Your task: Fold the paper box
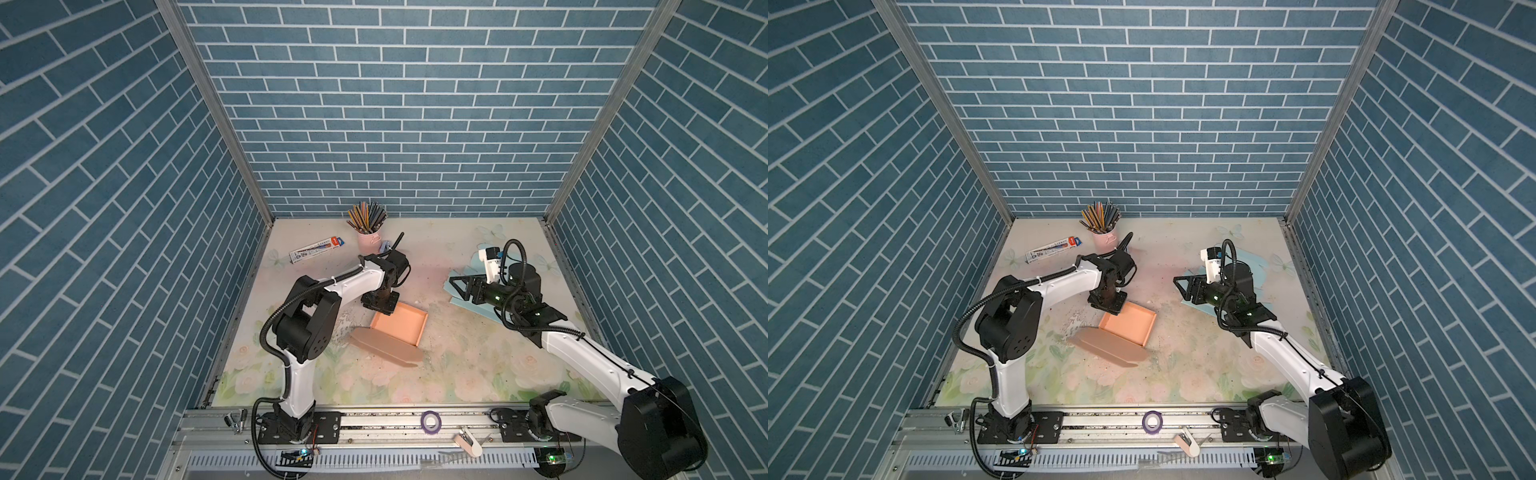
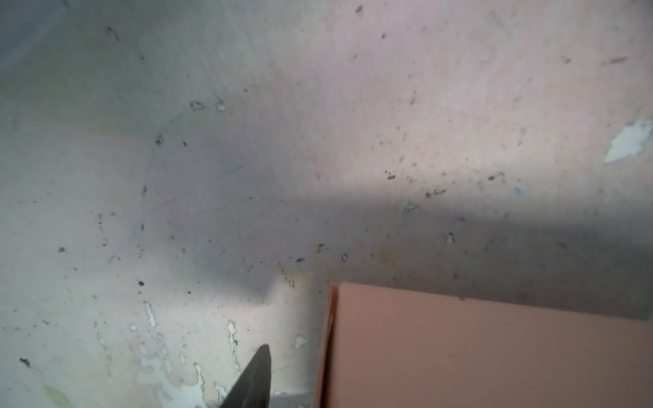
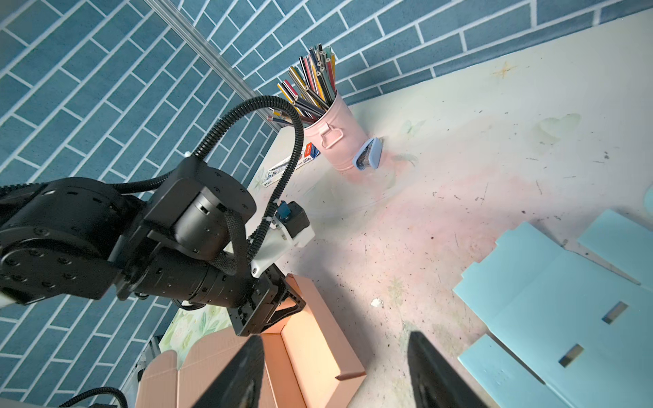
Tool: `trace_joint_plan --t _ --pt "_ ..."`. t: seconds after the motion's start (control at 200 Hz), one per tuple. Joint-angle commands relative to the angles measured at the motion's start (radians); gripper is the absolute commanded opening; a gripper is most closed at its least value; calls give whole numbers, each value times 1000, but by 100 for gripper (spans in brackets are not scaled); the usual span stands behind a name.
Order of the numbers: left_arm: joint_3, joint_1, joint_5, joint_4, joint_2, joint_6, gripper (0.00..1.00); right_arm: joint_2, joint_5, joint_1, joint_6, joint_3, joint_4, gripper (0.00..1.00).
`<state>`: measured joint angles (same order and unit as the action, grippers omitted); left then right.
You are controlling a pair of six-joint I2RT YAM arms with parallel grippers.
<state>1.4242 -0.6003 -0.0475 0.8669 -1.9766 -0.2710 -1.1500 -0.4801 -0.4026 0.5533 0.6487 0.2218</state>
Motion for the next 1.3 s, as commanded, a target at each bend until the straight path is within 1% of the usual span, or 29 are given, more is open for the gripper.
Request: trace_joint_plan --t 0.0,0.235,0.31,0.54,0.59,0.68,0.765,0.835,0.91,1.03,1.085,1.175,1.295 --pt "39 8 -18 15 -18 19 48 2 -15 7 -4 -6 4 65" --pt "72 9 -16 28 -3 26 51 -10 -15 6 -6 -9 4 65" --pt "88 10 -23 47 14 29 54 -19 -15 6 -7 -11 4 65" --pt "169 5 -72 144 125 35 61 -46 -30 7 -1 -7 18 65" --pt "181 -2 -96 173 172 29 65 -48 -35 7 2 -7 22 65" --pt "191 -28 -146 229 262 2 76 -53 -45 7 2 -6 28 65" --pt "176 -67 -169 275 352 -60 91 -58 -51 5 -2 -3 28 65" --pt "147 -116 -190 304 433 -135 96 -63 -56 5 -12 4 16 68" --pt "111 -179 -214 330 517 -230 97 -67 -57 3 -25 15 2 70" --pt "30 -293 -268 341 644 -399 97 -71 -69 -2 -41 33 -18 72" --pt "-18 -325 -264 324 684 -467 98 -77 -76 -5 -50 40 -25 73" --pt "-81 -362 -269 289 719 -555 98 -87 -89 -11 -60 49 -29 74" --pt "-119 -408 -297 274 700 -640 98 -90 -92 -24 -74 57 -45 77"
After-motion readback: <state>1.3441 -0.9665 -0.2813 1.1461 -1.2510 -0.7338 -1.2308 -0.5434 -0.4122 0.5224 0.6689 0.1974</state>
